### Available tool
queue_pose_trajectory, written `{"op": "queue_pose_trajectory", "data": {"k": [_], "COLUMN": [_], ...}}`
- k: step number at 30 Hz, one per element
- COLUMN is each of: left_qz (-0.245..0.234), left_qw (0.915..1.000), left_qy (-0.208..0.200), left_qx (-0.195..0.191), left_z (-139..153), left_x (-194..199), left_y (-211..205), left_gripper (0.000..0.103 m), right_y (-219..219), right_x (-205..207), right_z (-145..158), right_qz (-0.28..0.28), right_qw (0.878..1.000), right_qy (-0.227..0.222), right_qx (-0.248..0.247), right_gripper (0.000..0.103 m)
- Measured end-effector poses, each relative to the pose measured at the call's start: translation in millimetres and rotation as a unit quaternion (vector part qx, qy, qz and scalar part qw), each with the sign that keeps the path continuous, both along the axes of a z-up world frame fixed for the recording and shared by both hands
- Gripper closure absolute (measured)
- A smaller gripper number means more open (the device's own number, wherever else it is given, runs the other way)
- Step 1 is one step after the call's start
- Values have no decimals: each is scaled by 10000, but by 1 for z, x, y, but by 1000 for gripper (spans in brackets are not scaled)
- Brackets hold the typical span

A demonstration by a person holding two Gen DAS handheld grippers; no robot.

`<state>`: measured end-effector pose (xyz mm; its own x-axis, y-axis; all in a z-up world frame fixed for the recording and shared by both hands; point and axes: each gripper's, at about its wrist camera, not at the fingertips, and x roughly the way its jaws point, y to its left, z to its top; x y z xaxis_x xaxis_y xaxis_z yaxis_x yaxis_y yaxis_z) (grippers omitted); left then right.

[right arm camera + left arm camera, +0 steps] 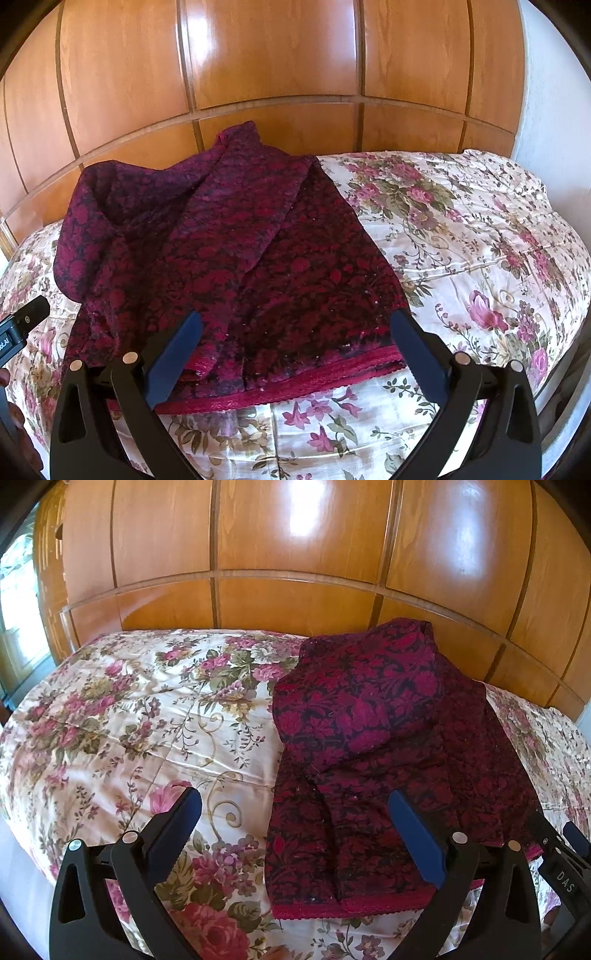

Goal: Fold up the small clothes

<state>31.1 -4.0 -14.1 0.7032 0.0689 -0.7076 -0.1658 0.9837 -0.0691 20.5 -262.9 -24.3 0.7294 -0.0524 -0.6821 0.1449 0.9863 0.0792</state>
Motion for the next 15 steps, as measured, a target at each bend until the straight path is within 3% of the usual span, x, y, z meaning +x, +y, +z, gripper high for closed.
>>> {"op": "queue_pose_trajectory", "data": {"k": [15], "left_qz": [-148], "left_qw": [9998], "left_qy": [60], "left_qx": [121], "left_z": [0], "left_x": [10], "left_y": [-10], "left_gripper": [3], "right_y": [-12], "right_x": [7], "right_z": [-1], "right_qz": [49], "right_qw": [9998], "right_qy": [-38], "right_qx": [184], "right_gripper": [2]}}
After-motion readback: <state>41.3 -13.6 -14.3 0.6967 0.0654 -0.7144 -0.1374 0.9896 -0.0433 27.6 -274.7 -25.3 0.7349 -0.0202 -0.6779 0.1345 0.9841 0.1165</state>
